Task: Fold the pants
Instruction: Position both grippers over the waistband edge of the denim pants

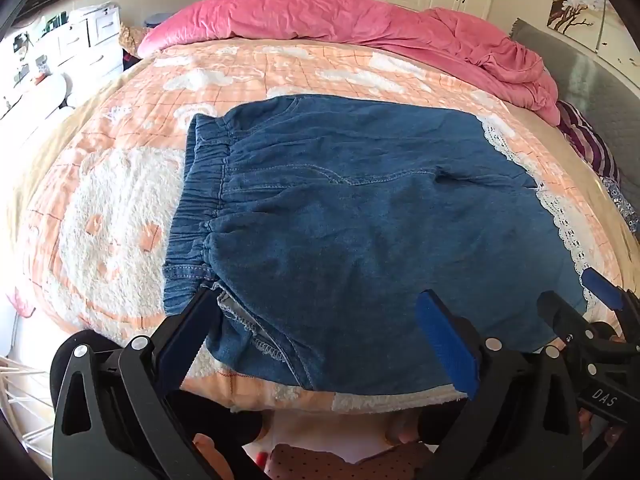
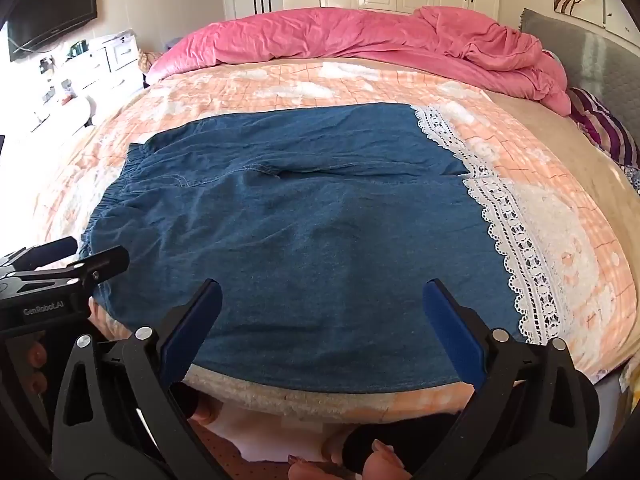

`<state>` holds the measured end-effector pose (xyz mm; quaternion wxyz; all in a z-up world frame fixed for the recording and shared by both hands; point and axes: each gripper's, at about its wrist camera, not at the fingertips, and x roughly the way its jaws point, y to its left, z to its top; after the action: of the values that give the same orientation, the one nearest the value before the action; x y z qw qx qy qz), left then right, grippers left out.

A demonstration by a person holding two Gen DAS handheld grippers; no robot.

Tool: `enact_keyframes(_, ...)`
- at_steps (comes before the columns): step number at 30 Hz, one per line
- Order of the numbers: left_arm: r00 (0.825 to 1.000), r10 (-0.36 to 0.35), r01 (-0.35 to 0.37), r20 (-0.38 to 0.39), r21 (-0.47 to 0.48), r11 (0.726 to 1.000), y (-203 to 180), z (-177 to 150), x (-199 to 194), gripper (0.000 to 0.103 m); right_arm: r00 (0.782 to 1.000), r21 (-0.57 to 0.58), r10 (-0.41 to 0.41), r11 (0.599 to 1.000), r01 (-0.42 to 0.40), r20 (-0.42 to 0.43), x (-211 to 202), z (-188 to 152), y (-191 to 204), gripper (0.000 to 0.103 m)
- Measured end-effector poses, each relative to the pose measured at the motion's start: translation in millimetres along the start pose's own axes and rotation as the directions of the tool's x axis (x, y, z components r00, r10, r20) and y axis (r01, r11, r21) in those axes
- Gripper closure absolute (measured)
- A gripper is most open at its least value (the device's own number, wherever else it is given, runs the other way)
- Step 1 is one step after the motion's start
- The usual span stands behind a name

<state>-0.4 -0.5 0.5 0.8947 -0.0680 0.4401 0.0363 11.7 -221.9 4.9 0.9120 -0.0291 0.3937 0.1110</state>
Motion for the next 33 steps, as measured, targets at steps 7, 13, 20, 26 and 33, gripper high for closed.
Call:
enact_keyframes(7, 1.000, -0.001, 0.001, 0.005, 0.015, 1.000, -8, 6, -8, 0.004, 1.000, -0.015, -0.024, 1.000, 0.024, 0.001, -1, -1, 4, 0.008)
enact_keyframes(13, 1.000, -0.006, 0.006, 0.009, 0.013, 1.000, -9, 4, -11, 0.004, 1.000, 0.005, 0.008, 1.000, -0.008, -0.007, -1, -2, -1, 0.008)
enact_keyframes(20, 1.000, -0.010, 0.010, 0.017, 0.012, 1.000, -5, 2, -9, 0.004, 1.000, 0.001, 0.005, 1.000, -0.005, -0.010, 2, -2, 2, 0.008)
enact_keyframes(26, 1.000, -0.007, 0.007, 0.018, 0.013, 1.000, -5, 2, -10, 0.004, 1.000, 0.003, 0.005, 1.000, -0.005, -0.005, 1, -2, 1, 0.008)
enact_keyframes(33, 1.000, -0.008, 0.008, 0.024, 0.018, 1.000, -5, 2, -10, 0.004, 1.000, 0.001, 0.004, 1.000, -0.004, -0.007, 0, -1, 1, 0.008)
